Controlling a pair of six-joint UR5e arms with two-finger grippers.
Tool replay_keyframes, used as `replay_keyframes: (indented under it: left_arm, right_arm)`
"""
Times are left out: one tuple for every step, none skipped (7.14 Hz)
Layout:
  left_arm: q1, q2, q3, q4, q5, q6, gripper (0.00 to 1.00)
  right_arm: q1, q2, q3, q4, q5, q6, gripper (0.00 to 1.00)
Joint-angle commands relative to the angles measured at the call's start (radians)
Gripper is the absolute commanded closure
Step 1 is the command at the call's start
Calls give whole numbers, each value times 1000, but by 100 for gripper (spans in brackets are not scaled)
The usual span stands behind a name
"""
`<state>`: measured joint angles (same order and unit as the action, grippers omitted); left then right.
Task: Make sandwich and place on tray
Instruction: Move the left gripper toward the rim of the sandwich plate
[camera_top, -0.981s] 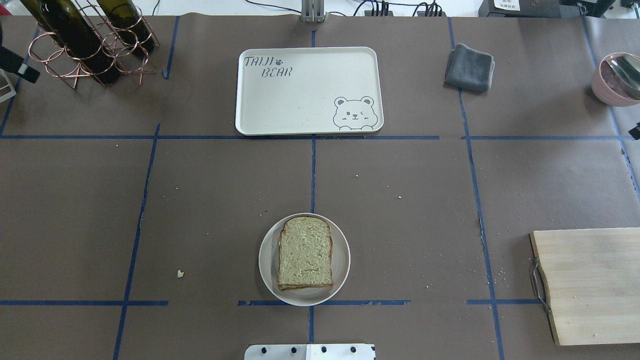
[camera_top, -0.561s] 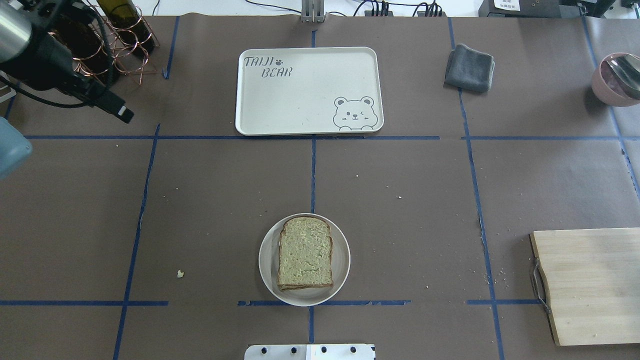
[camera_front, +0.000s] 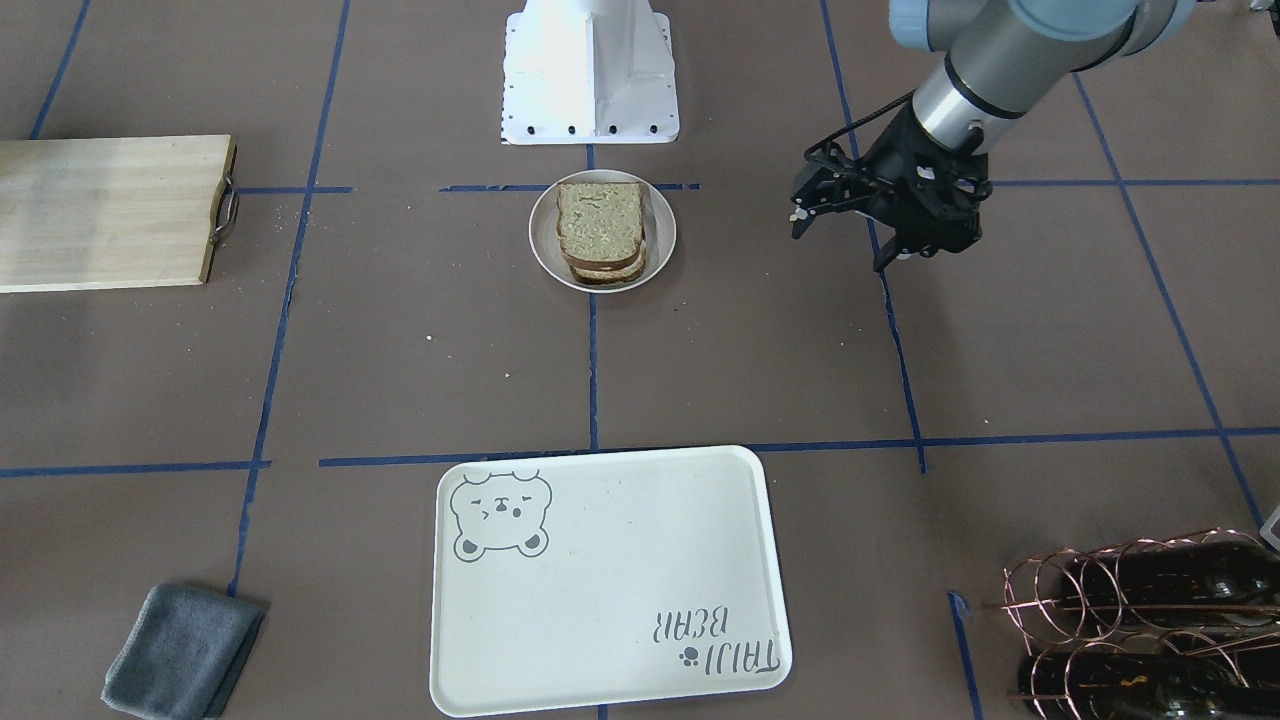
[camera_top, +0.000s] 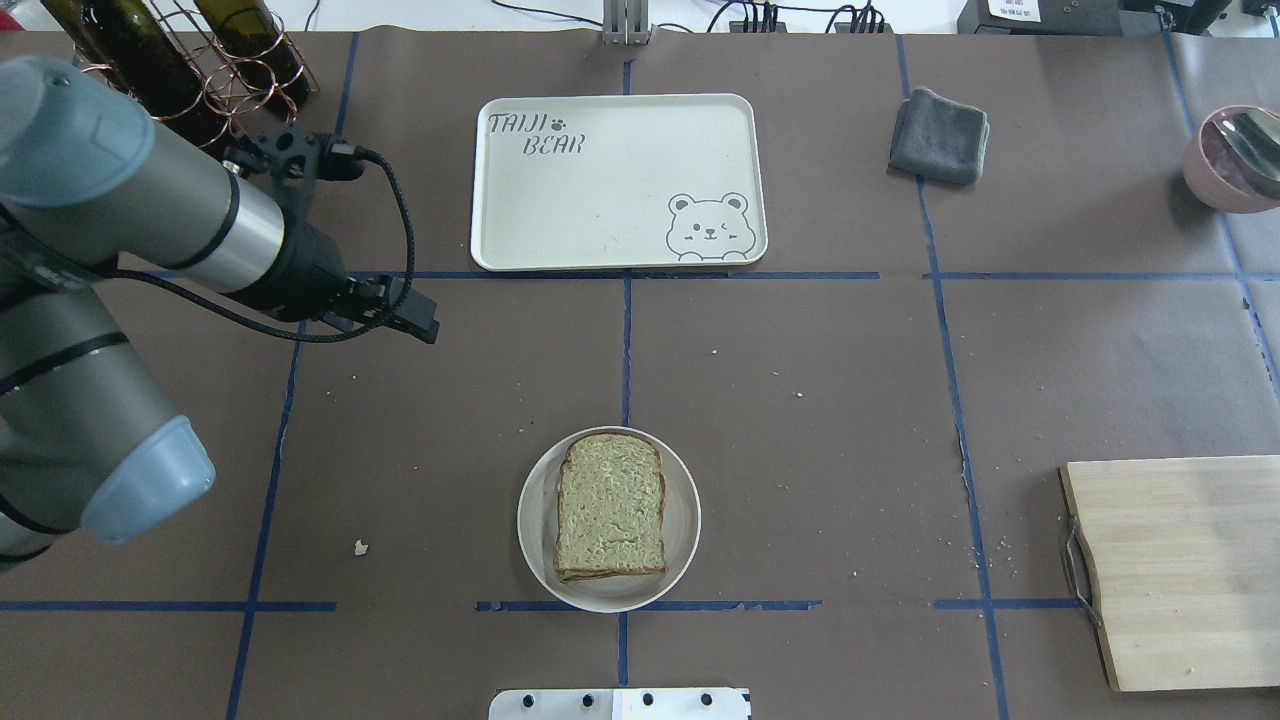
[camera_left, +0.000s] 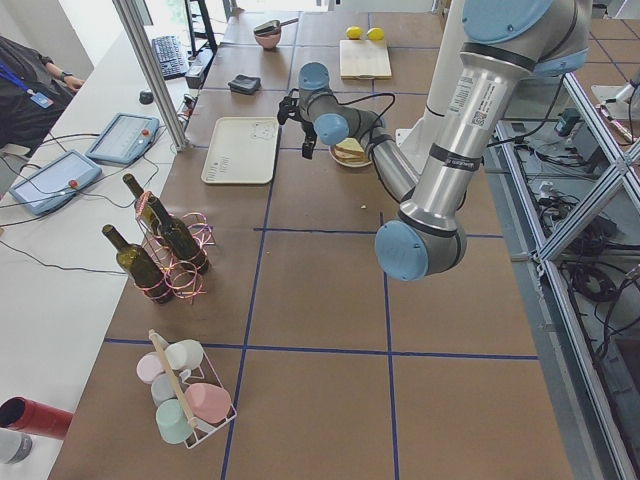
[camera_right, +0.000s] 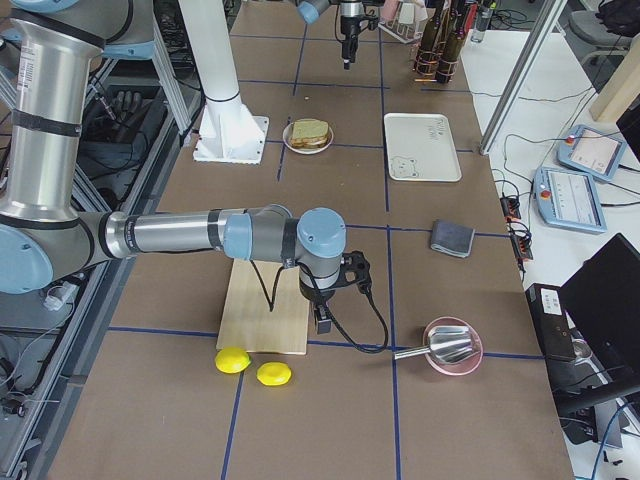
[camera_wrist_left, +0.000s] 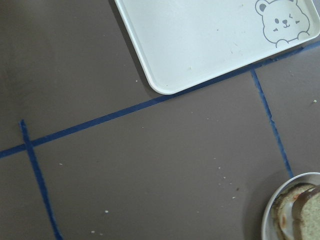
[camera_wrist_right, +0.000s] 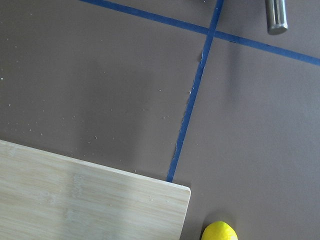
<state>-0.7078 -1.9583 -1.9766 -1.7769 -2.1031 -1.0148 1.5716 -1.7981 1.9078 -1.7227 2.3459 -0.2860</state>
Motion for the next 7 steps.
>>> replay_keyframes:
  left_arm:
    - [175,2,30,-70,228,-233,0]
    - [230,2,85,-170,257,-320,0]
    - [284,2,126,-240,326,-414,6]
    - [336,10,133,-262,387,-444,6]
    - [347,13,133,-262,391,-444,7]
    - [370,22,139,-262,393,-444,14]
    - [376,22,145,-263,391,-444,31]
  right_arm:
    - [1,-3,2,0,4,-4,0]
    - [1,-4,0,0,4,-4,0]
    - [2,-3,2,0,4,-2,0]
    - [2,2,-1,0,3,4,0]
    - [2,-1,2,0,3,4,0]
    - [2,-1,2,0,4,2,0]
    - [2,3,0,0,3,4,0]
